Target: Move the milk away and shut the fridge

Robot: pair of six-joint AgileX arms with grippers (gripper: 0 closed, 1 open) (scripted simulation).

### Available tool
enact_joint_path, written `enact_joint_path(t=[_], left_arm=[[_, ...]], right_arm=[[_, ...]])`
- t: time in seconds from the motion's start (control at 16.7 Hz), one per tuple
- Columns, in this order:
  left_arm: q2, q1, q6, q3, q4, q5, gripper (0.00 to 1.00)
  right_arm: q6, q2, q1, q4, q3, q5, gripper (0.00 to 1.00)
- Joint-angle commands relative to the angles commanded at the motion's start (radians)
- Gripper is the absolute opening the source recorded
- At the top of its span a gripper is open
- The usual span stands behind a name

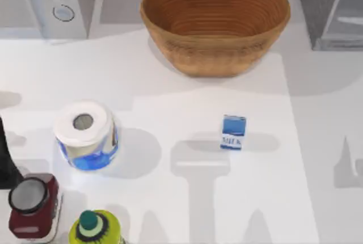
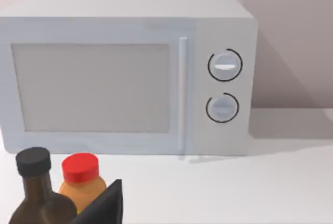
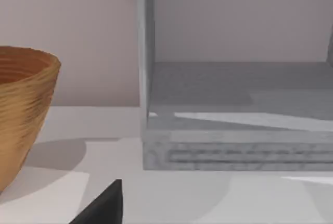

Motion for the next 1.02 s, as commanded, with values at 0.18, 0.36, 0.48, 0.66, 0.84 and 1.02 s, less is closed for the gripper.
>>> enact_joint_path(t=[0.18, 0.36, 0.48, 0.66, 0.84, 1.02], left_arm=[[0.000, 0.000, 0.000, 0.000, 0.000, 0.000, 1.00], [0.000, 0.000, 0.000, 0.000, 0.000, 0.000, 1.00], [0.000, 0.000, 0.000, 0.000, 0.000, 0.000, 1.00], [0.000, 0.000, 0.000, 0.000, 0.000, 0.000, 1.00], [0.000, 0.000, 0.000, 0.000, 0.000, 0.000, 1.00], [0.000, 0.000, 0.000, 0.000, 0.000, 0.000, 1.00]], right_arm=[[0.001, 0.013, 0.014, 0.013, 0.000, 0.014, 1.00], [0.005, 0.103, 0.112, 0.100, 0.004, 0.111, 1.00], [0.008, 0.196, 0.222, 0.189, 0.007, 0.223, 1.00], [0.009, 0.361, 0.425, 0.340, 0.010, 0.432, 1.00], [0.009, 0.526, 0.624, 0.488, 0.011, 0.636, 1.00], [0.012, 0.661, 0.787, 0.616, 0.015, 0.795, 1.00]])
